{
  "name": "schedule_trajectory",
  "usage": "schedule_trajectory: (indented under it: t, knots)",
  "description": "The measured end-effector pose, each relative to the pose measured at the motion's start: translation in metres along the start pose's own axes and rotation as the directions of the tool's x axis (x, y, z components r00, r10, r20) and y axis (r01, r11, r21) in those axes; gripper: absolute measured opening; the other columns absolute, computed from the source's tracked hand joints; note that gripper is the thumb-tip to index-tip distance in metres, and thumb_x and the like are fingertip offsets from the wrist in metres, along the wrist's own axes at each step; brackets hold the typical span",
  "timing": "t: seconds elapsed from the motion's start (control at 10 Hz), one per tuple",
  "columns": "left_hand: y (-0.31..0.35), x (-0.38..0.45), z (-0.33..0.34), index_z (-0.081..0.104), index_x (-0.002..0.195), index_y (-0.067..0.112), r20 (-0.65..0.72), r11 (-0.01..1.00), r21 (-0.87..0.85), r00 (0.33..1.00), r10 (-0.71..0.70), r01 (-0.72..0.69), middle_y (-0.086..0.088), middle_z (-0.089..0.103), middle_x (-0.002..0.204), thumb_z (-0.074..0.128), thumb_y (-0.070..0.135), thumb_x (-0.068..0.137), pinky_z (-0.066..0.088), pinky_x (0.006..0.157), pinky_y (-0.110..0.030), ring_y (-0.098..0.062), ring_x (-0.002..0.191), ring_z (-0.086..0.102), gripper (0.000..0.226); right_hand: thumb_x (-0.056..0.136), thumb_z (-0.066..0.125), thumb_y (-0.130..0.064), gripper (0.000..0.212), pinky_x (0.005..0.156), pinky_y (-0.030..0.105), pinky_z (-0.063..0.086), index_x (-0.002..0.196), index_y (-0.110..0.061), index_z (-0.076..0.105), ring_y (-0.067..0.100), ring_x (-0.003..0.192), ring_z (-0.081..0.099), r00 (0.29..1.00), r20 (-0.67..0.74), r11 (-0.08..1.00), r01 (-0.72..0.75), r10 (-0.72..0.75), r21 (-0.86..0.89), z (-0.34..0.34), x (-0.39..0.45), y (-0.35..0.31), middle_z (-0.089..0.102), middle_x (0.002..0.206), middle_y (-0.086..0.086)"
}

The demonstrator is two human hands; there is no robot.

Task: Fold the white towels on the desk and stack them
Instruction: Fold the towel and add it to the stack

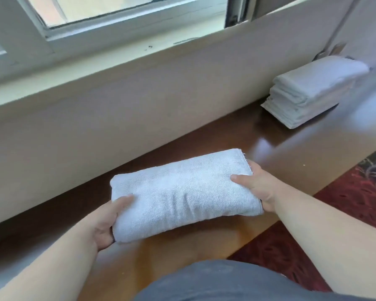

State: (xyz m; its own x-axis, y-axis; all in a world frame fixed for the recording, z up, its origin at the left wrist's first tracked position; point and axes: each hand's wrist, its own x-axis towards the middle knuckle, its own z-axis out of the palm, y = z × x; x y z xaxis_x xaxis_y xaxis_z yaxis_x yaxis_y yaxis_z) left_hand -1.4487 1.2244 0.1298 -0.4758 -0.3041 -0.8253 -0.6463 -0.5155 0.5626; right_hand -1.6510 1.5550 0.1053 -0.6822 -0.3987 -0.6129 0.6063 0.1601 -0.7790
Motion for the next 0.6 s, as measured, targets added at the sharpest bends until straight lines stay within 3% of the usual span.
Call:
schedule_trajectory:
  t: [0.1, 0.2, 0.3, 0.4, 0.5, 0.6]
  knots:
    - [0.004, -0.010, 0.084, 0.067, 0.108, 0.019, -0.135, 0.999, 0.011, 0.990, 0.053, -0.052, -0.007, 0.078, 0.097, 0.068, 0.082, 0.064, 0.060, 0.070, -0.041, -0.027, 0.085, 0.076, 0.077, 0.087, 0.079, -0.013, 0.084, 0.064, 0.040, 0.061, 0.147, -0.048, 0.032, 0.017, 0.090, 0.076, 0.991, -0.040, 0.991, 0.130, -0.131, -0.033, -0.074, -0.025, -0.023, 0.063, 0.124, -0.005]
    - [-0.005, -0.011, 0.174, 0.064, 0.096, 0.019, -0.292, 0.995, 0.064, 0.952, 0.093, -0.078, -0.004, 0.075, 0.083, 0.060, 0.087, 0.057, 0.053, 0.069, -0.035, -0.022, 0.073, 0.070, 0.078, 0.082, 0.082, -0.026, 0.089, 0.073, 0.037, 0.062, 0.148, -0.053, 0.028, 0.014, 0.095, 0.075, 0.979, -0.055, 0.979, 0.195, -0.198, -0.062, -0.155, -0.044, -0.047, 0.059, 0.130, -0.009]
    - [-0.015, -0.021, 0.257, 0.055, 0.107, 0.016, -0.339, 0.989, 0.107, 0.931, 0.137, -0.106, -0.001, 0.058, 0.091, 0.048, 0.076, 0.083, 0.044, 0.067, -0.034, -0.019, 0.078, 0.054, 0.065, 0.094, 0.070, -0.035, 0.062, 0.075, 0.027, 0.060, 0.142, -0.054, 0.037, 0.004, 0.094, 0.072, 0.966, -0.100, 0.968, 0.228, -0.238, -0.106, -0.226, -0.057, -0.064, 0.060, 0.126, -0.017]
    - [-0.019, -0.026, 0.312, 0.050, 0.111, 0.021, -0.275, 0.989, 0.082, 0.950, 0.145, -0.127, -0.004, 0.058, 0.099, 0.049, 0.069, 0.089, 0.044, 0.071, -0.034, -0.019, 0.081, 0.054, 0.053, 0.102, 0.057, -0.037, 0.046, 0.095, 0.035, 0.056, 0.141, -0.054, 0.039, 0.005, 0.106, 0.067, 0.951, -0.179, 0.966, 0.239, -0.254, -0.099, -0.282, -0.062, -0.076, 0.058, 0.129, -0.019]
    - [-0.014, -0.032, 0.349, 0.064, 0.110, 0.020, -0.113, 0.991, 0.039, 0.985, 0.133, -0.130, -0.007, 0.077, 0.101, 0.060, 0.068, 0.085, 0.059, 0.069, -0.041, -0.029, 0.083, 0.075, 0.053, 0.103, 0.056, -0.030, 0.050, 0.109, 0.047, 0.047, 0.148, -0.043, 0.039, 0.016, 0.120, 0.061, 0.947, -0.199, 0.966, 0.234, -0.253, -0.113, -0.324, -0.057, -0.087, 0.057, 0.136, -0.010]
    - [-0.003, -0.023, 0.377, 0.065, 0.114, 0.022, -0.099, 0.979, 0.053, 0.974, 0.204, -0.199, -0.009, 0.077, 0.102, 0.067, 0.064, 0.081, 0.060, 0.076, -0.052, -0.034, 0.090, 0.075, 0.054, 0.103, 0.057, -0.028, 0.049, 0.103, 0.044, 0.052, 0.147, -0.043, 0.041, 0.013, 0.115, 0.064, 0.943, -0.196, 0.958, 0.243, -0.270, -0.151, -0.355, -0.040, -0.107, 0.057, 0.134, -0.012]
